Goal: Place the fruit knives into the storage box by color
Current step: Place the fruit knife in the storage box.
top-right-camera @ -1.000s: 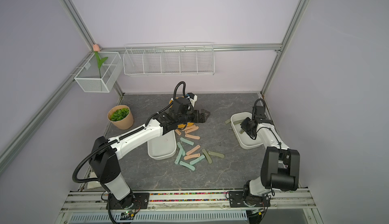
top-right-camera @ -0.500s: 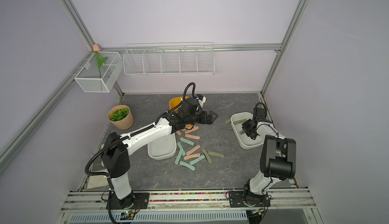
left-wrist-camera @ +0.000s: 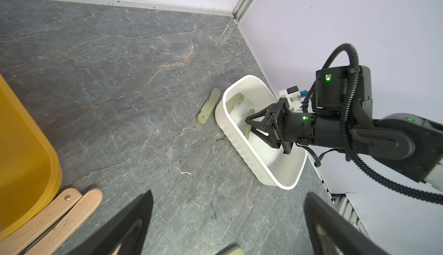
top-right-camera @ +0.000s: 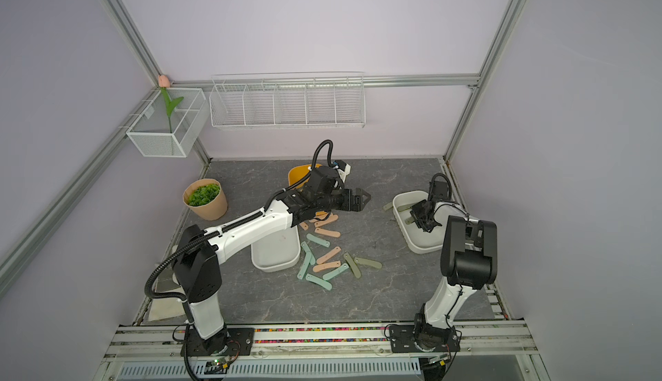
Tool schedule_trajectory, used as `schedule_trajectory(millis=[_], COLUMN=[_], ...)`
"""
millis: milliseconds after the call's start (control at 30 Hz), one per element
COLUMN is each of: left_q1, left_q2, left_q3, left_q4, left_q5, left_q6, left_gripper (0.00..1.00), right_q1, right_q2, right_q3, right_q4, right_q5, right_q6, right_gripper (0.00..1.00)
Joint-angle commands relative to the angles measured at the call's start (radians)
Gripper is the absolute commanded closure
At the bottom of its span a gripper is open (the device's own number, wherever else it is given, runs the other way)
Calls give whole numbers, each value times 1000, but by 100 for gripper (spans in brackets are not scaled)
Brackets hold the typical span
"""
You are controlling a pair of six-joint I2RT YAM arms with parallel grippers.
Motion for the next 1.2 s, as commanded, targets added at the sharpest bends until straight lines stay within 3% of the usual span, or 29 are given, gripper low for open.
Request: schedule_trajectory(millis=[0,100,233,367,1167], left_q1=[-2,-3,-3,-3,-3], left_q2=[26,35,44,49,45], left_q3=[44,53,58,63,57], left_q4=[-13,-16,-19,-23,-35], left_q5=[0,5,9,8,3], left_q6=[14,14,12,14,15], left_gripper=[1,1,1,1,1], right_q1=[-5,-5,-5,-2,45], right_q2=[21,36,51,48,33], right_q3=[25,31,35,21,11], right_q4=[28,31,44,61,98], right_q5=[-15,-18,-31,-48,-91], right_q6=[42,41,40,42,43], right_gripper=[70,64,48,43,39])
